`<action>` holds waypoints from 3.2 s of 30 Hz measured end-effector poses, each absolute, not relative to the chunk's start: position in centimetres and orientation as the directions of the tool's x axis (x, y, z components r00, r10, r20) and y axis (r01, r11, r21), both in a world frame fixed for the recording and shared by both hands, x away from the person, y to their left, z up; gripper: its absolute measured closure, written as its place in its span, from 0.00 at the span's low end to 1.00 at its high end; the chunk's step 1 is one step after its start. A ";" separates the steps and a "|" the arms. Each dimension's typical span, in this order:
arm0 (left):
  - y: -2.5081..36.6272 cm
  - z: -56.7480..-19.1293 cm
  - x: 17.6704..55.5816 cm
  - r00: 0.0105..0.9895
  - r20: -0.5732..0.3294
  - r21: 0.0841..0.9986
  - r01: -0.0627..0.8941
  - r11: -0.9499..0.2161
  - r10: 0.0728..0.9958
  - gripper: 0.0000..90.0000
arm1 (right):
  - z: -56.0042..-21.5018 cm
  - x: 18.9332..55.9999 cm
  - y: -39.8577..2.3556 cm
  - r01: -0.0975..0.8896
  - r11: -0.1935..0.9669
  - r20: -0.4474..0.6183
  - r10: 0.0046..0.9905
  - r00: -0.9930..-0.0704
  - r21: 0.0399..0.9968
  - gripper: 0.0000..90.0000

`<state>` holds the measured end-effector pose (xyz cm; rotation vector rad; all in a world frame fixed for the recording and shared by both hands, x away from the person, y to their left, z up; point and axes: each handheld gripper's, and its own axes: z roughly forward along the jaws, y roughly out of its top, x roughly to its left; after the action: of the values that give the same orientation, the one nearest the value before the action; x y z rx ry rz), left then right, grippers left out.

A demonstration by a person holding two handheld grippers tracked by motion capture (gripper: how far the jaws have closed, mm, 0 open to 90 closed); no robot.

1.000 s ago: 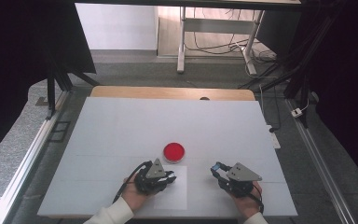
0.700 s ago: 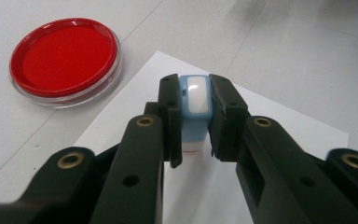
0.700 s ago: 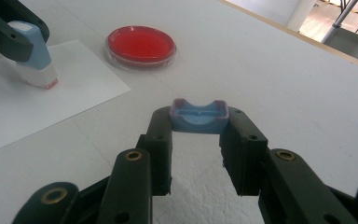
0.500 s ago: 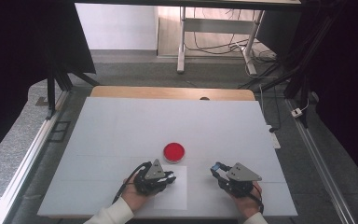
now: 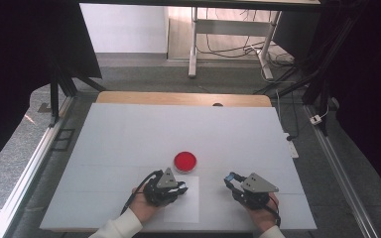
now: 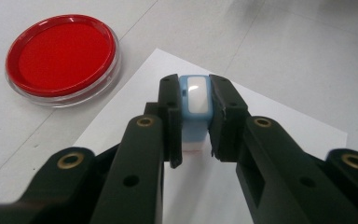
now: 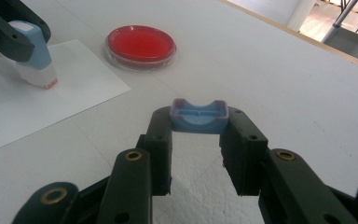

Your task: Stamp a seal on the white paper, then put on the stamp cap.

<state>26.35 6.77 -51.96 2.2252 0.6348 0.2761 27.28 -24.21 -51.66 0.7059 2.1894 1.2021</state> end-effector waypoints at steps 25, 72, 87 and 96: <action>7.2 -52.3 26.0 0.846 -0.008 0.778 0.341 -0.528 0.534 0.84 | -51.6 27.3 -24.2 0.182 0.464 -0.206 0.667 -0.716 0.867 0.71; 11.5 -46.8 28.1 0.785 -0.213 0.870 0.423 -0.252 0.582 0.84 | -51.7 27.3 -23.7 0.183 0.474 -0.206 0.656 -0.726 0.862 0.71; 11.2 -46.9 28.0 0.784 -0.205 0.872 0.419 -0.255 0.586 0.83 | -51.8 27.4 -22.7 0.176 0.475 -0.206 0.645 -0.736 0.862 0.71; 10.9 -46.9 27.9 0.787 -0.205 0.872 0.417 -0.256 0.582 0.83 | -51.9 27.3 -21.8 0.185 0.463 -0.181 0.639 -0.748 0.867 0.71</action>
<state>27.95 10.92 -46.87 1.8896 0.7587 0.1895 27.35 -21.85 -51.86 0.6856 2.2261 1.2336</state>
